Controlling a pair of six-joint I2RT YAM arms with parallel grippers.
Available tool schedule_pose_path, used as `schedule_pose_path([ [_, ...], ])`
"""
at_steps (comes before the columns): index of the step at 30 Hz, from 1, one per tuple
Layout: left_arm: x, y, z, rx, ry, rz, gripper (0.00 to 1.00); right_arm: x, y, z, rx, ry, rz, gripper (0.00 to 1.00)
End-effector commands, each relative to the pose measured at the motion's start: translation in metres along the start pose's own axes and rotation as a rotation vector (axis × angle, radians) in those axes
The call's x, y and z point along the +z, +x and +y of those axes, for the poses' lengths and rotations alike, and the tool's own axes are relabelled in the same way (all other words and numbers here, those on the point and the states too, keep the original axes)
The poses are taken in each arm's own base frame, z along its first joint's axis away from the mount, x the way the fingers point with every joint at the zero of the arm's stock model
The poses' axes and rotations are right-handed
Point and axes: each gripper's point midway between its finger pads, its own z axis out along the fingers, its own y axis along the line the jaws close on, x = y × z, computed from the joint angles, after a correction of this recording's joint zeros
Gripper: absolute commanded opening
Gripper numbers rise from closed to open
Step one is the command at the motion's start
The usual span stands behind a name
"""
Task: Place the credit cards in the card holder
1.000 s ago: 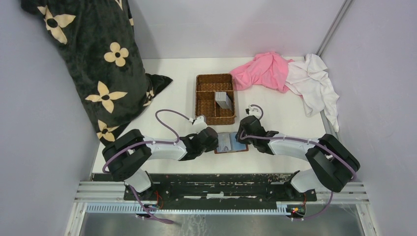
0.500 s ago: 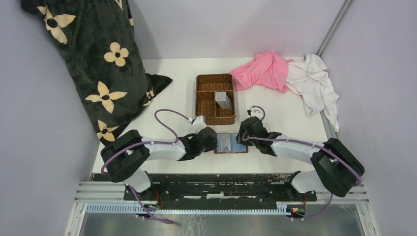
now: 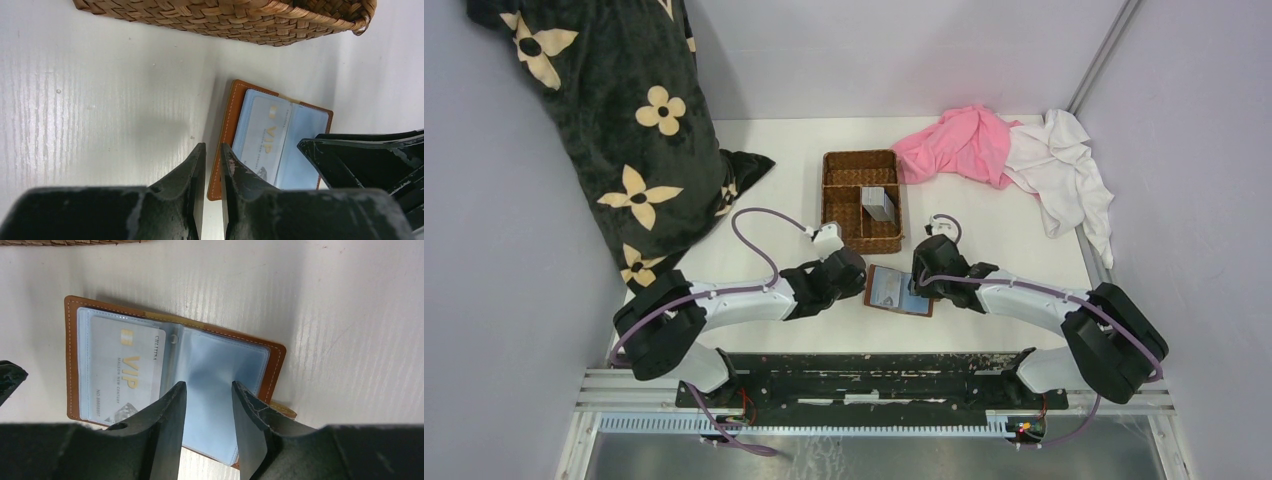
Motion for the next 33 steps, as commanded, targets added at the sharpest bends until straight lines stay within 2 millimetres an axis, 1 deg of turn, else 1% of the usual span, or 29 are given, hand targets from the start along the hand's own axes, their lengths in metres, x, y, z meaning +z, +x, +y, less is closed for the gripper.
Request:
schedule_pose_path([
  [1, -0.008, -0.023, -0.011, 0.029, 0.016, -0.061, 0.24, -0.008, -0.011, 0.012, -0.021, -0.052, -0.01, 0.46],
  [9, -0.012, -0.029, -0.012, 0.025, 0.017, -0.077, 0.24, -0.023, -0.036, 0.037, -0.045, -0.148, -0.066, 0.48],
  [13, -0.013, -0.029, -0.012, 0.025, 0.02, -0.078, 0.24, -0.028, -0.045, 0.042, -0.054, -0.154, -0.082, 0.49],
  [24, -0.015, -0.035, -0.015, 0.019, 0.029, -0.089, 0.24, -0.04, -0.064, 0.055, -0.071, -0.18, -0.106, 0.5],
  [29, -0.015, -0.038, -0.016, 0.014, 0.036, -0.092, 0.24, -0.049, -0.08, 0.066, -0.089, -0.192, -0.128, 0.51],
  [32, -0.014, -0.041, -0.016, 0.013, 0.04, -0.094, 0.24, -0.052, -0.089, 0.073, -0.099, -0.197, -0.135, 0.52],
  [33, -0.014, -0.041, -0.017, 0.013, 0.043, -0.094, 0.24, -0.053, -0.095, 0.077, -0.102, -0.202, -0.142, 0.53],
])
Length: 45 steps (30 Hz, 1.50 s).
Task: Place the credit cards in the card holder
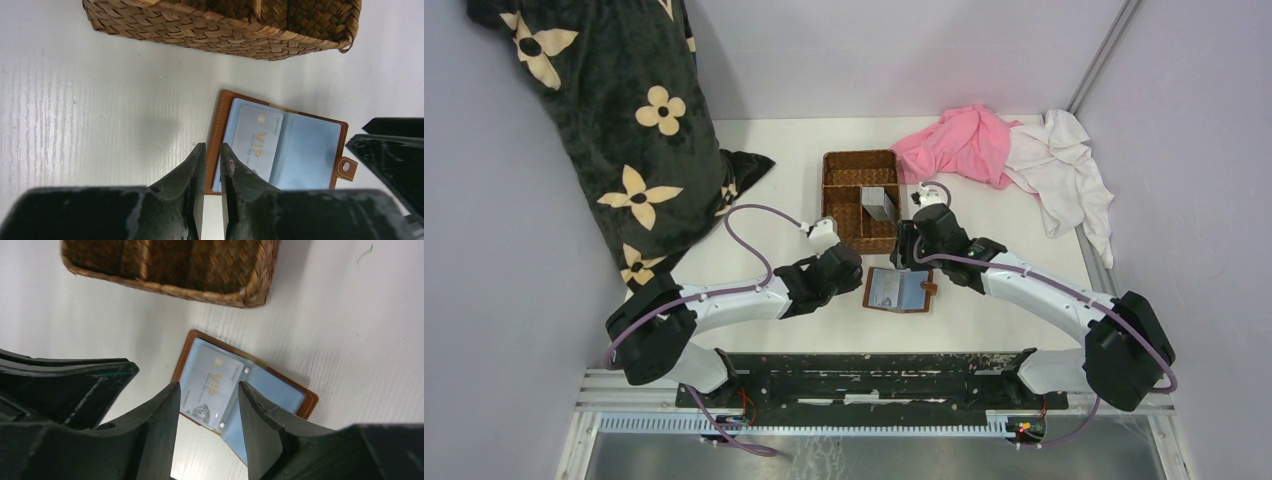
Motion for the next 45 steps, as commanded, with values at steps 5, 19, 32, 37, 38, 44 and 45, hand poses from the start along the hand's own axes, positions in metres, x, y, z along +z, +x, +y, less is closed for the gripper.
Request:
schedule_pose_path([
  [5, -0.002, -0.026, -0.017, 0.015, 0.055, -0.049, 0.24, 0.0, -0.06, 0.034, -0.06, -0.039, -0.081, 0.55],
  [19, 0.007, -0.025, -0.035, 0.012, 0.15, -0.01, 0.24, 0.052, -0.136, 0.039, -0.055, 0.025, -0.086, 0.56],
  [32, 0.024, 0.015, -0.062, -0.002, 0.252, 0.123, 0.24, 0.087, -0.143, 0.02, -0.004, 0.023, -0.034, 0.56],
  [37, 0.025, 0.025, -0.075, 0.008, 0.272, 0.147, 0.24, 0.099, -0.138, 0.014, 0.022, 0.018, -0.011, 0.56],
  [38, 0.026, 0.026, -0.077, 0.009, 0.274, 0.149, 0.24, 0.101, -0.138, 0.012, 0.029, 0.019, -0.01, 0.56],
  [44, 0.029, 0.034, -0.084, 0.009, 0.283, 0.168, 0.24, 0.115, -0.132, 0.005, 0.081, -0.005, 0.018, 0.56],
  [45, 0.029, 0.036, -0.085, 0.01, 0.284, 0.171, 0.24, 0.117, -0.131, 0.003, 0.09, -0.009, 0.023, 0.56],
])
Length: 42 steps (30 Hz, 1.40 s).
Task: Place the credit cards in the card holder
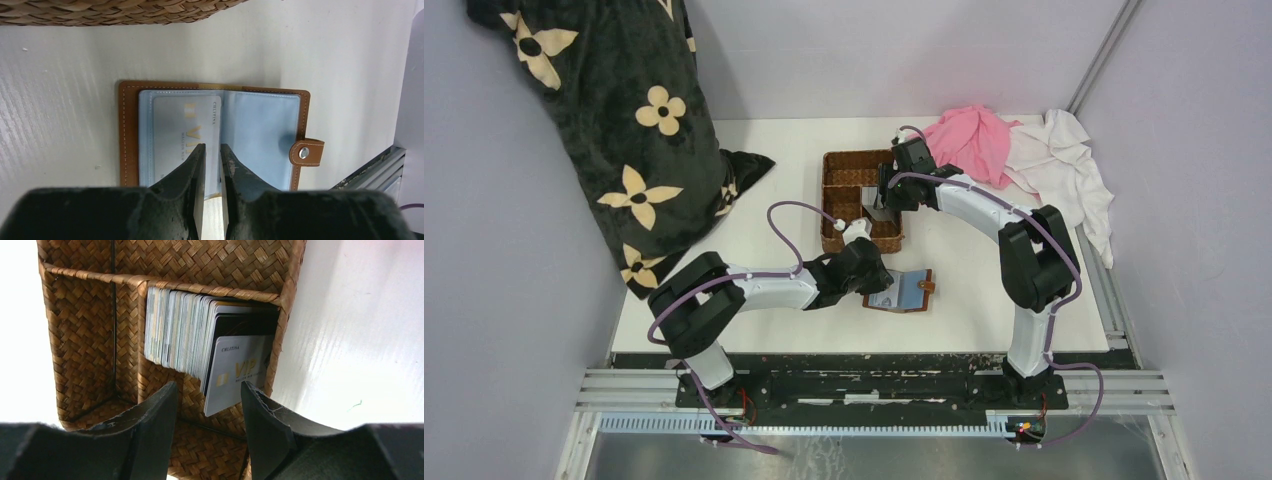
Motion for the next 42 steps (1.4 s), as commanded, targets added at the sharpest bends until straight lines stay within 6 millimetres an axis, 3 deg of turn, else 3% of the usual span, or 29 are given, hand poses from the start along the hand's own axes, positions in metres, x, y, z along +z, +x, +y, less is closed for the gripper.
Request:
schedule_pose_path([
  [1, 0.004, -0.008, -0.025, -0.004, 0.066, -0.021, 0.24, 0.005, -0.021, 0.008, 0.055, -0.069, -0.046, 0.56],
  [9, 0.008, -0.003, -0.024, -0.011, 0.064, -0.012, 0.24, 0.013, -0.013, 0.012, 0.123, -0.125, -0.02, 0.52],
  [20, 0.007, -0.001, -0.022, -0.012, 0.06, -0.014, 0.24, -0.005, -0.024, 0.021, 0.133, -0.156, -0.056, 0.26],
  [42, 0.006, -0.001, -0.024, -0.005, 0.059, -0.017, 0.24, -0.024, -0.04, 0.029, 0.11, -0.163, -0.09, 0.25],
])
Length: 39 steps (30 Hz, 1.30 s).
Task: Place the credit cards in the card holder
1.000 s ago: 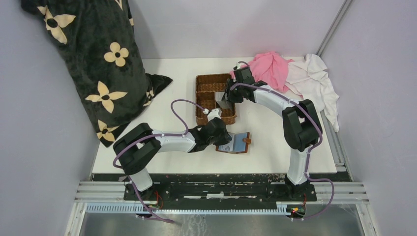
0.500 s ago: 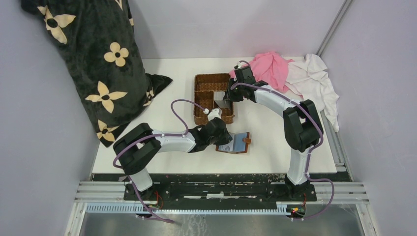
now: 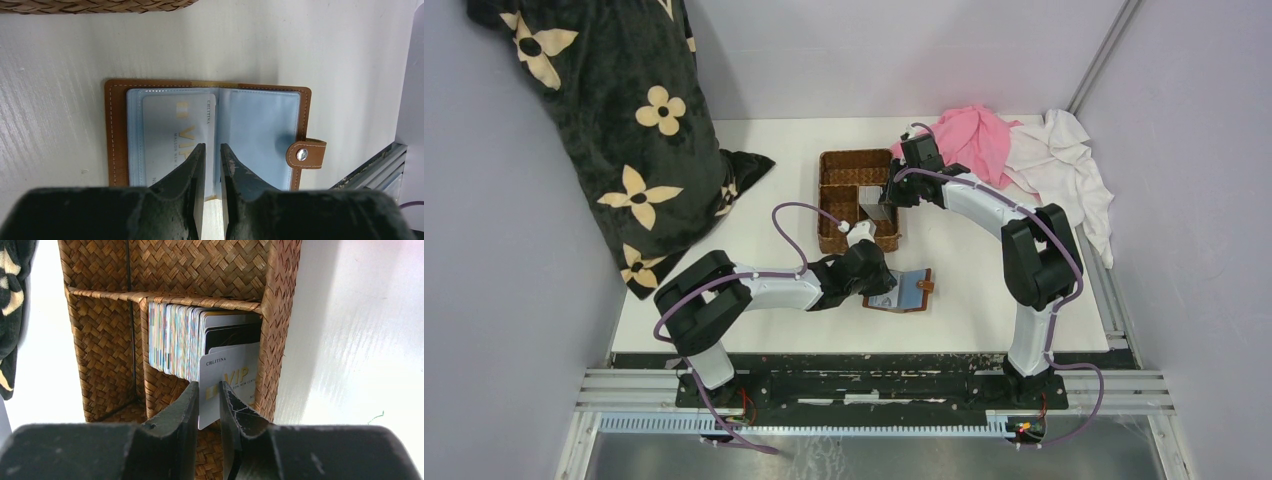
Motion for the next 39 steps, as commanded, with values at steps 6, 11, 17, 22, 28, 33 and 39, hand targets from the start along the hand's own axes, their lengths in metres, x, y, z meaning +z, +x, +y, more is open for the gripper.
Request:
schedule_pose_path([
  [6, 0.0, -0.01, -0.02, -0.011, 0.047, -0.033, 0.24, -0.025, -0.027, 0.031, -0.023, -0.075, -0.075, 0.29],
  [11, 0.0, -0.009, -0.018, -0.013, 0.043, -0.031, 0.24, -0.024, -0.027, 0.031, -0.023, -0.073, -0.075, 0.3],
  [17, 0.001, -0.009, -0.019, -0.011, 0.045, -0.03, 0.24, -0.025, -0.028, 0.032, -0.027, -0.076, -0.075, 0.25],
  [22, 0.001, -0.009, -0.018, -0.011, 0.044, -0.028, 0.24, -0.029, -0.03, 0.034, -0.029, -0.078, -0.081, 0.2],
  [28, 0.001, -0.008, -0.019, -0.01, 0.044, -0.027, 0.24, -0.036, -0.033, 0.034, -0.031, -0.077, -0.096, 0.2],
  [33, 0.002, -0.009, -0.018, -0.01, 0.039, -0.028, 0.24, -0.041, -0.034, 0.035, -0.035, -0.077, -0.102, 0.2],
  [39, 0.0, -0.01, -0.018, -0.008, 0.037, -0.033, 0.24, -0.045, -0.033, 0.031, -0.048, -0.061, -0.104, 0.15],
])
